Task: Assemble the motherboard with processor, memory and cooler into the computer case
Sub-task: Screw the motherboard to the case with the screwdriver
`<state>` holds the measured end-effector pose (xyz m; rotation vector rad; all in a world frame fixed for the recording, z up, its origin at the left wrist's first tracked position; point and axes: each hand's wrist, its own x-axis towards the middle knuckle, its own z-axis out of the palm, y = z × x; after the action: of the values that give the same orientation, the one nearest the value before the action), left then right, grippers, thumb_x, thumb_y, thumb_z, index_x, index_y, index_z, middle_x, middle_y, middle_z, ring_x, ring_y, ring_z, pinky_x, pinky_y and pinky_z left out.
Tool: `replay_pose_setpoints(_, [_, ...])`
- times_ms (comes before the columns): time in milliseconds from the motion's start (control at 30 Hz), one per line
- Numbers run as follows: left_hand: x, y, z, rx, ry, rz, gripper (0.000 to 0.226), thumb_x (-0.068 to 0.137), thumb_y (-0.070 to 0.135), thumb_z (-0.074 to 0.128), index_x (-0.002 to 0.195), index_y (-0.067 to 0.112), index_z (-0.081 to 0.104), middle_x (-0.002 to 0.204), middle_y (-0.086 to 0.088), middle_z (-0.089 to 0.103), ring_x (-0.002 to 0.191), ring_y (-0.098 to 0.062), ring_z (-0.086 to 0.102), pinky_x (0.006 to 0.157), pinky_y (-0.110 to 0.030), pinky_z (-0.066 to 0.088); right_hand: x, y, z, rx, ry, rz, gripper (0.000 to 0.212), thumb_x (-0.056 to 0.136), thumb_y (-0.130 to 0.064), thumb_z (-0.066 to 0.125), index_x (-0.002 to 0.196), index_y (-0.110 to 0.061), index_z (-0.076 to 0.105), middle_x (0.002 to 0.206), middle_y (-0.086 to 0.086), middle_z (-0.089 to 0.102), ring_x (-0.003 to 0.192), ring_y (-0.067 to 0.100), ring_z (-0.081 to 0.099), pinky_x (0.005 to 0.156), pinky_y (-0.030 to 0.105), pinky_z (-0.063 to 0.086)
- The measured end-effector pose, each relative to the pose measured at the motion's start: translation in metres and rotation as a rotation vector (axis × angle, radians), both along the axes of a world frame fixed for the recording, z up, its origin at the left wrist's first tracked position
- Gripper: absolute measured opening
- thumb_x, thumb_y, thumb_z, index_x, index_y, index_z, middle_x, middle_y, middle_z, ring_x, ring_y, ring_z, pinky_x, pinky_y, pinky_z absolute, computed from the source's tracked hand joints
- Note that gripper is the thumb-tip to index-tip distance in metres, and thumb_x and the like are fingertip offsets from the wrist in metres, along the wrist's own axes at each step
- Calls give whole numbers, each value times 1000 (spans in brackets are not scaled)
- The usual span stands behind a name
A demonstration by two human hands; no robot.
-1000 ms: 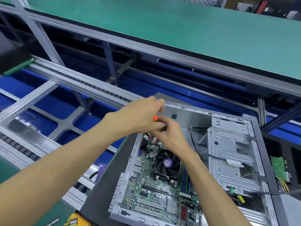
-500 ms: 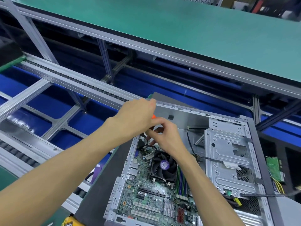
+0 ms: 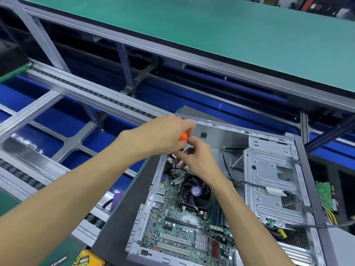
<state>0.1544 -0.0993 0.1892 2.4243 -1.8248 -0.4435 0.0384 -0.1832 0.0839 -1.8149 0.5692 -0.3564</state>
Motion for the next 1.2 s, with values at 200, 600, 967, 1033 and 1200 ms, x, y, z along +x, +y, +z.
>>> replay_pose_setpoints(200, [-6,1,-4,-61,-182,58,37,88,55,55,106,23,48,87,2,51,78,-23,56,65,-35,41,0,0,1,-5,17,4,11,82,-27,73,81,-32,64,75,4,72,53,20,71,44,21,45])
replay_pose_setpoints(600, [-13,-2,0,-12,-261,117,44,87,60,54,99,19,46,81,2,50,71,-23,51,63,-35,38,0,0,1,30,17,25,5,83,-24,70,82,-28,68,70,4,72,53,18,71,46,24,51])
replay_pose_setpoints(967, [-11,1,4,-59,-175,68,37,89,54,55,104,22,48,89,2,54,78,-22,56,65,-34,40,-1,2,5,52,-13,28,12,84,-18,69,87,-30,67,74,2,73,55,17,72,47,13,45])
replay_pose_setpoints(1033, [-14,1,1,-79,-306,185,45,90,60,51,93,16,45,69,2,45,67,-26,51,58,-34,35,-1,3,5,37,-3,29,20,86,-21,75,85,-40,66,75,-3,73,55,17,72,47,15,45])
replay_pose_setpoints(1200, [-7,0,2,15,-99,74,16,93,25,58,98,20,43,84,0,47,79,-26,54,67,-39,45,2,2,1,-23,16,41,20,86,-22,76,81,-36,64,77,-3,72,53,16,71,47,21,47])
